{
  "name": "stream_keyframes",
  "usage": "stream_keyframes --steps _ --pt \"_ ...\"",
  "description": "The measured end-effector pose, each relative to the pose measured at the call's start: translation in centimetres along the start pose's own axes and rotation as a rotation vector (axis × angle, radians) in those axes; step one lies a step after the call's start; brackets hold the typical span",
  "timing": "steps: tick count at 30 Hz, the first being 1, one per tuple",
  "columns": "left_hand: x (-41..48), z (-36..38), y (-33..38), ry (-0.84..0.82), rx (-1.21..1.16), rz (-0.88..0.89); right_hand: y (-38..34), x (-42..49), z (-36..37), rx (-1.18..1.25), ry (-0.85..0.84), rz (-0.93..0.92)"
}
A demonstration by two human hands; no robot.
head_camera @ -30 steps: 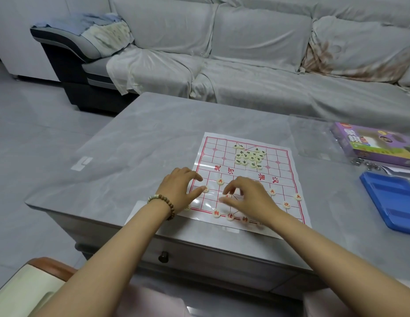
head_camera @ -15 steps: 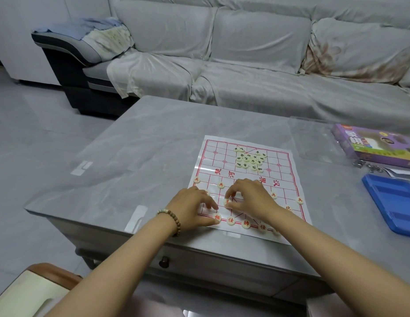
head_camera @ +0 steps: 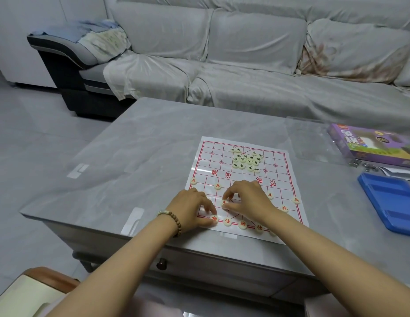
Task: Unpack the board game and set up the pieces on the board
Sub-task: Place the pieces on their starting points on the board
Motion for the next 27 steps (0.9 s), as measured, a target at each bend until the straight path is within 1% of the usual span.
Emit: stream_keyframes --steps 7,11,13,17,19,22,27 --pt "0.2 0.2 -0.2 -0.008 -0.015 -0.011 0.0 -0.2 0.1 0.028 -0.018 0.013" --pt "0.0 -0.2 -0.6 0.0 -0.024 -0.008 -0.4 -0.3 -0.2 0.087 0.014 0.029" --pt "-0.4 -1.4 -1.5 0.043 -0.042 -0.018 -0.9 -0.3 -0.5 0.144 0.047 0.031" --pt "-1.2 -4.0 -5.1 0.166 -0.219 -0.131 -3.1 -0.4 0.0 0.244 0.05 -0.008" --pt "-1.3 -4.2 -6.5 0.191 -0.234 -0.181 -4.5 -0.5 0.7 0.223 0.035 -0.051" --pt "-1.4 -3.5 -7.3 0.152 -0.228 -0.226 -6.1 -0.4 1.5 0.124 0.031 -0.11" --pt "-1.4 -2.8 -6.5 0.093 -0.219 -0.231 -6.5 -0.5 2.3 0.086 0.02 -0.098"
Point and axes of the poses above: each hand's wrist, its own x-axis towards the middle knuckle, its own z-axis out of the palm, y = z × x, the point moved 7 cm from there along x, towards the middle knuckle, and after that the axes turned 6 degrees about -z, right-handed, at the moved point
